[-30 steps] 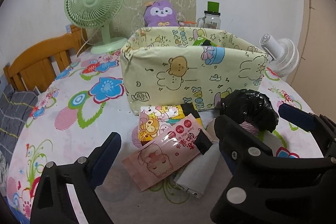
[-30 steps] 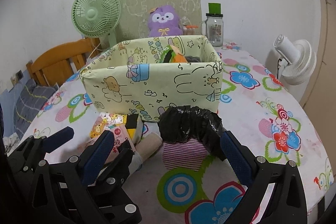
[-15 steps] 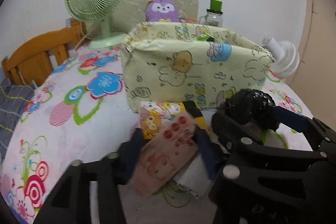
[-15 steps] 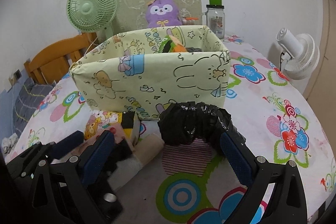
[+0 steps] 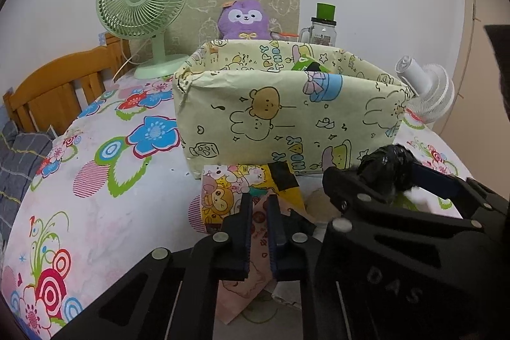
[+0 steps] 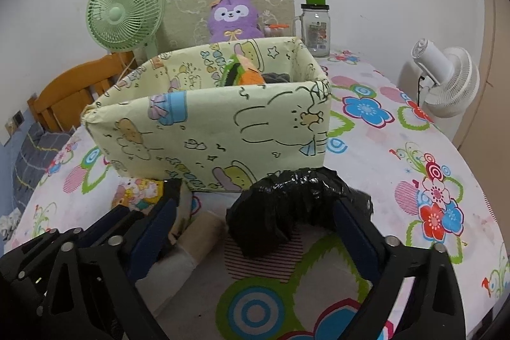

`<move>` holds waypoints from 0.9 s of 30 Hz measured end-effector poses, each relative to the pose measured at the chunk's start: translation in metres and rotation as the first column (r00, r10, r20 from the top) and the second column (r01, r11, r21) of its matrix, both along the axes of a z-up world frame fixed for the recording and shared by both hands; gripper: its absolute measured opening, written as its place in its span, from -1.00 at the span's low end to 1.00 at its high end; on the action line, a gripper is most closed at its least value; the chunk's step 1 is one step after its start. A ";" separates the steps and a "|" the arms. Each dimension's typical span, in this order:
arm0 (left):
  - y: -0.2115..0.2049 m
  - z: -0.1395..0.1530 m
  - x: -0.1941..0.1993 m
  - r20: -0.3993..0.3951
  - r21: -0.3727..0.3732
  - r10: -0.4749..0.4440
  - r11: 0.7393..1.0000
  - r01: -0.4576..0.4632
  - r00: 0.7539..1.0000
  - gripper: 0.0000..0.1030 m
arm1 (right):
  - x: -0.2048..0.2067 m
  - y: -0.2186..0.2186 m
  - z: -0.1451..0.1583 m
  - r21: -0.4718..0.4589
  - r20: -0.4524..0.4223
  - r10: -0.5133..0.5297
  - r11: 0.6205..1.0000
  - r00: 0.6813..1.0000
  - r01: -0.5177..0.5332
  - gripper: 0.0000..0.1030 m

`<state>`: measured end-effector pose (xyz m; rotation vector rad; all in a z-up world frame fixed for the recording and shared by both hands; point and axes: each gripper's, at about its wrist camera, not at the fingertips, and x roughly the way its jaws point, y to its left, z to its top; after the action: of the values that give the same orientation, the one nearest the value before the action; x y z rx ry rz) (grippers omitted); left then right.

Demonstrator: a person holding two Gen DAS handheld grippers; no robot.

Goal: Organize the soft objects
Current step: 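Grasp the black plastic bag with the right tool, then grasp the pink flat pouch with the left tool while the right tool holds the black bag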

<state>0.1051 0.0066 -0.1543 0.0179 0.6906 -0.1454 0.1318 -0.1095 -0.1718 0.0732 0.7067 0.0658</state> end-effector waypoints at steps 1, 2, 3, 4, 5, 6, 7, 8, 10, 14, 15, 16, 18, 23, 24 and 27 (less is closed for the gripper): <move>0.000 0.000 0.000 0.001 0.001 0.001 1.000 -0.001 1.000 -0.90 | 0.001 -0.001 -0.001 0.003 -0.008 -0.005 1.000 1.000 0.005 0.73; -0.001 -0.001 -0.001 -0.001 0.004 -0.001 1.000 0.001 1.000 -0.90 | 0.002 -0.003 -0.003 0.004 -0.016 -0.014 1.000 1.000 0.014 0.62; -0.002 -0.001 -0.001 0.000 0.008 -0.004 1.000 0.004 1.000 -0.90 | 0.003 -0.004 -0.004 0.004 -0.025 -0.022 1.000 0.999 0.022 0.54; -0.003 -0.001 -0.002 0.004 0.019 -0.007 1.000 0.007 1.000 -0.90 | 0.004 -0.005 -0.006 0.005 -0.032 -0.028 1.000 0.999 0.028 0.36; -0.004 -0.001 -0.003 0.007 0.024 -0.010 1.000 0.009 1.000 -0.89 | 0.005 -0.007 -0.007 0.009 -0.042 -0.031 0.999 0.999 0.031 0.17; -0.004 -0.002 -0.004 0.008 0.024 -0.009 1.000 0.009 1.000 -0.83 | 0.006 -0.008 -0.009 0.017 -0.055 -0.023 1.000 0.998 0.024 0.11; -0.002 -0.001 -0.004 0.008 0.022 0.000 1.000 -0.001 1.000 -0.67 | 0.005 -0.008 -0.010 0.016 -0.061 -0.019 1.000 0.998 0.020 -0.05; -0.001 -0.001 -0.004 0.008 0.021 0.012 1.000 -0.012 1.000 -0.58 | 0.003 -0.008 -0.010 0.011 -0.055 -0.022 1.000 0.998 0.022 -0.09; 0.004 -0.001 -0.004 0.000 0.007 0.025 1.000 -0.025 1.000 -0.38 | 0.001 -0.007 -0.010 0.004 -0.052 -0.015 1.000 0.999 0.015 -0.13; 0.007 -0.002 -0.007 -0.009 0.005 0.037 0.999 -0.037 0.999 -0.22 | -0.006 -0.007 -0.009 0.008 -0.043 -0.008 1.000 0.999 0.009 -0.16; 0.007 -0.002 -0.009 -0.009 0.007 0.039 0.999 -0.039 0.999 -0.16 | -0.008 -0.008 -0.008 0.012 -0.042 -0.008 1.000 0.999 0.009 -0.16; 0.008 -0.002 -0.011 -0.010 0.007 0.044 0.999 -0.044 0.999 -0.09 | -0.009 -0.008 -0.008 0.013 -0.040 -0.007 1.000 0.999 0.008 -0.16; 0.010 -0.002 -0.014 -0.008 0.003 0.047 0.999 -0.047 0.999 0.03 | -0.012 -0.010 -0.006 0.017 -0.034 -0.010 1.000 0.999 0.011 -0.16; 0.005 -0.004 -0.022 -0.011 0.034 0.034 0.999 -0.034 0.999 0.25 | -0.023 -0.010 -0.001 0.026 -0.014 0.003 1.000 1.000 -0.003 -0.16; 0.002 -0.006 -0.023 -0.018 0.050 0.033 0.998 -0.032 0.999 0.25 | -0.026 -0.009 0.000 0.022 -0.009 0.012 1.000 1.000 -0.011 -0.16; -0.001 -0.009 -0.027 -0.024 0.059 0.026 0.998 -0.025 0.999 0.25 | -0.032 -0.004 0.002 0.022 0.001 0.034 0.999 0.999 -0.034 -0.16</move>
<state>0.0778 0.0054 -0.1634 0.0640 0.7192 -0.1006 0.0998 -0.1134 -0.1694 0.0826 0.7069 0.1064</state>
